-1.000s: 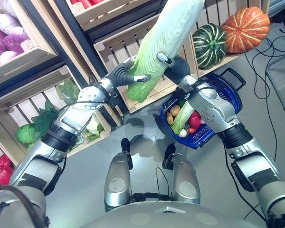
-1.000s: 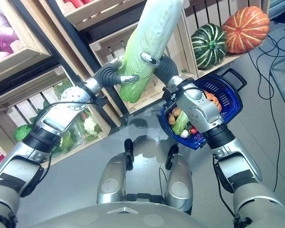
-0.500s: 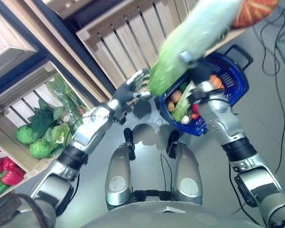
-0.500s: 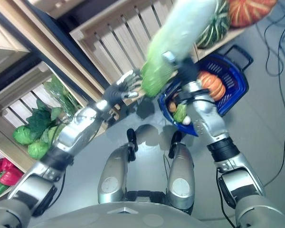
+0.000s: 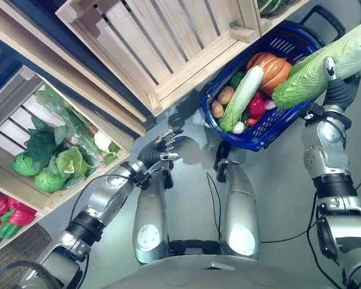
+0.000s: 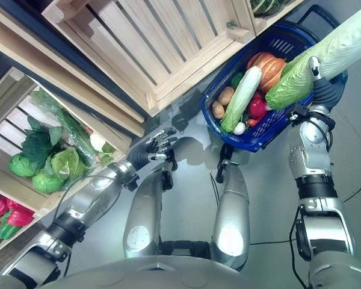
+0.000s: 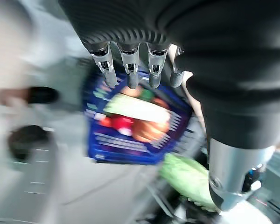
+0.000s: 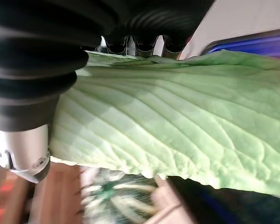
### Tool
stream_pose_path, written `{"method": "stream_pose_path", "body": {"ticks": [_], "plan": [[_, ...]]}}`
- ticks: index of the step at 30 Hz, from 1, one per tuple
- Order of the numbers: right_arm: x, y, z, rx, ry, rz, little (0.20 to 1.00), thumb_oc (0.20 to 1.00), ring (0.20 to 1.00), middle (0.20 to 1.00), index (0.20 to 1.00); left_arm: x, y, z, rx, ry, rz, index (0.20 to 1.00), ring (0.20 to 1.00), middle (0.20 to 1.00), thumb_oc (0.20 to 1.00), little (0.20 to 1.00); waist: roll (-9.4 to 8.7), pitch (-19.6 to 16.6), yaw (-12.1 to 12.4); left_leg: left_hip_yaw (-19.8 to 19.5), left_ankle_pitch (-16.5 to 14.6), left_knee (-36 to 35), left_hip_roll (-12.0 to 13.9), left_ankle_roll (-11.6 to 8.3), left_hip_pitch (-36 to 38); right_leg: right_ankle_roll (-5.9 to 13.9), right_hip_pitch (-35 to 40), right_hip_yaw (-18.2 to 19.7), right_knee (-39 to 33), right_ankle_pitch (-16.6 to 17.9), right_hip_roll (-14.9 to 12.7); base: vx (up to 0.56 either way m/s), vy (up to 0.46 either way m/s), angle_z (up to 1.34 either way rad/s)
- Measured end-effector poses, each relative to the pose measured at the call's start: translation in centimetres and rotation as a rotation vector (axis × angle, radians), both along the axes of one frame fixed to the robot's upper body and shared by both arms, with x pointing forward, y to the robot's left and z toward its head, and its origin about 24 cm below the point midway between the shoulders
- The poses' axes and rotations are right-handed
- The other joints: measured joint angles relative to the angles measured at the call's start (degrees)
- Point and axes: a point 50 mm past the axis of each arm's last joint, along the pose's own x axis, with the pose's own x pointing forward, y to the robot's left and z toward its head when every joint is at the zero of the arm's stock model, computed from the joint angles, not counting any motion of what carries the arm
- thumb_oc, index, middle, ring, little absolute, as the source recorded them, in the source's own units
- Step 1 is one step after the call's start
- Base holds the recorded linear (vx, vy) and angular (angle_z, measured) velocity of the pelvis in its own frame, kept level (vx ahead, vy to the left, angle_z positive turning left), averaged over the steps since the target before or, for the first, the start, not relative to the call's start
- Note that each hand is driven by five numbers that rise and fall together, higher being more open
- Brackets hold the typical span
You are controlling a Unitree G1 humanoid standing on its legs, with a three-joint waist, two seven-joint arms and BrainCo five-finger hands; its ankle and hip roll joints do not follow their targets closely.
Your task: Pick up fruits and vegetables into the basket
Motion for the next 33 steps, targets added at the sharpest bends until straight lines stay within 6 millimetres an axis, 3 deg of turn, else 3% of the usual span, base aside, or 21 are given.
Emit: {"method": "stream_pose_path", "body": {"ticks": [11, 16, 19, 22, 26, 27, 28, 33], "plan": [[3.8, -0.7, -1.0, -0.006, 0.313, 0.035, 0.2, 0.2, 0.2, 0.2, 0.2, -1.0, 0.1, -2.2, 0.039, 0.092, -0.018, 1.0, 1.0, 1.0, 1.0, 1.0, 0.79, 0.1, 4.1, -1.0, 2.4, -0.1, -1.6, 0.28, -5.2, -0.85, -7.7, 0.5, 6.0, -2.0, -2.5, 0.02, -0.047, 0.09], [4.2, -2.0, -1.9, 0.13, 0.42, -0.003, 0.2, 0.2, 0.2, 0.2, 0.2, -1.7, -0.2, -3.2, 0.055, 0.109, -0.042, 1.0, 1.0, 1.0, 1.0, 1.0, 0.91, 0.0, 6.2, -1.5, 3.7, -0.3, -2.2, -0.15, -8.5, -1.8, -12.1, 0.4, 9.0, -2.9, -3.4, -0.01, -0.068, 0.11], [3.9, -2.1, -3.7, 0.233, 0.494, -0.032, 0.2, 0.2, 0.2, 0.2, 0.2, -1.8, -0.5, -3.1, 0.054, 0.099, -0.053, 1.0, 1.0, 1.0, 1.0, 1.0, 1.08, -0.1, 7.3, -2.5, 4.2, -0.1, -2.3, -0.6, -10.5, -2.45, -14.5, 0.1, 10.8, -3.7, -3.8, -0.02, -0.069, 0.1], [3.8, -1.6, -4.9, 0.357, 0.495, -0.026, 0.2, 0.2, 0.2, 0.2, 0.2, -1.7, -0.5, -2.9, 0.047, 0.089, -0.035, 1.0, 1.0, 1.0, 1.0, 1.0, 1.13, -0.1, 7.4, -2.9, 4.6, 0.0, -2.4, -1.09, -12.4, -3.27, -16.8, -0.1, 12.4, -4.3, -4.3, -0.03, -0.066, 0.09], [3.6, -1.8, -5.1, 0.532, 0.43, -0.051, 0.2, 0.2, 0.2, 0.2, 0.2, -1.6, -0.4, -2.9, 0.043, 0.092, -0.008, 1.0, 1.0, 1.0, 1.0, 1.0, 1.22, -0.2, 7.7, -3.7, 4.8, 1.0, -2.4, -1.39, -15.0, -4.06, -19.4, -0.4, 14.2, -5.1, -4.7, -0.02, -0.032, 0.07], [3.5, -1.9, -5.4, 0.587, 0.416, -0.062, 0.674, 0.674, 0.674, 0.674, 0.674, -1.6, -0.5, -2.8, 0.038, 0.092, -0.004, 1.0, 1.0, 1.0, 1.0, 1.0, 1.22, -0.2, 7.9, -3.8, 4.8, 1.0, -2.4, -1.43, -15.2, -4.19, -19.7, -0.4, 14.4, -5.2, -4.7, 0.0, 0.0, 0.0], [3.2, -2.0, -5.8, 0.647, 0.405, -0.08, 1.0, 1.0, 1.0, 1.0, 1.0, -1.6, -0.5, -2.8, 0.038, 0.09, -0.002, 1.0, 1.0, 1.0, 1.0, 1.0, 1.22, -0.2, 8.0, -3.9, 4.8, 1.0, -2.3, -1.44, -15.2, -4.25, -19.7, -0.4, 14.6, -5.3, -4.7, 0.0, 0.0, 0.0], [2.1, -2.1, -8.4, 0.741, 0.408, -0.164, 1.0, 1.0, 1.0, 1.0, 1.0, -1.5, -0.8, -2.4, 0.032, 0.078, 0.0, 1.0, 1.0, 1.0, 1.0, 1.0, 1.28, -0.2, 8.2, -4.3, 4.5, 2.2, -2.3, -1.83, -15.6, -4.3, -19.6, -0.5, 14.8, -5.3, -4.6, -0.05, 0.034, 0.0]]}}
